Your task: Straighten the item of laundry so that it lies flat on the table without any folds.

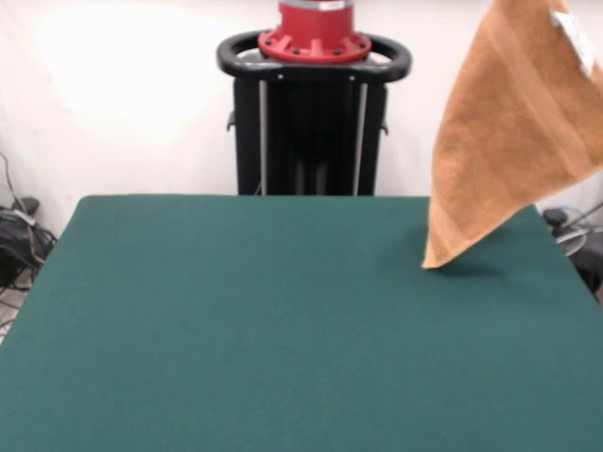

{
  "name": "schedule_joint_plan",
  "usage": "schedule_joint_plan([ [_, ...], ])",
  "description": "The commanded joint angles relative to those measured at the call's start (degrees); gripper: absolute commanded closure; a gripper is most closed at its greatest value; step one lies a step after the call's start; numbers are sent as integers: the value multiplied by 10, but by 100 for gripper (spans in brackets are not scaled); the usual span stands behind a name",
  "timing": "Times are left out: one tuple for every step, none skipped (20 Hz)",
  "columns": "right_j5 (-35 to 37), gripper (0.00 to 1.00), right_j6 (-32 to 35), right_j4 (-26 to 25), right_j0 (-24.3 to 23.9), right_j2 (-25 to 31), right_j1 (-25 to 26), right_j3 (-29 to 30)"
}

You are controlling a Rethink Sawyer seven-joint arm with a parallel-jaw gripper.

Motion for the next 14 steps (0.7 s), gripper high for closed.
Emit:
schedule_joint_plan([
  [-32,100,-8,-14,-44,-58,28,84],
  [-33,100,-18,-15,-51,-55,31,82],
  [-36,100,-23,-15,-57,-51,35,80],
  [-38,100,-29,-15,-63,-47,39,78],
  [-41,100,-32,-20,-69,-44,41,75],
  [-45,100,-39,-20,-75,-40,47,73],
  [-45,100,-50,-19,-84,-36,51,68],
  [-50,100,-59,-17,-92,-32,57,67],
  [-48,100,-70,-15,-101,-28,60,62],
  [-46,100,-76,-14,-107,-25,63,60],
  [-43,100,-84,-14,-113,-22,62,57],
  [-37,100,-88,-14,-118,-19,61,55],
  [-33,100,-91,-15,-122,-17,59,53],
  [-30,100,-92,-19,-125,-14,59,50],
])
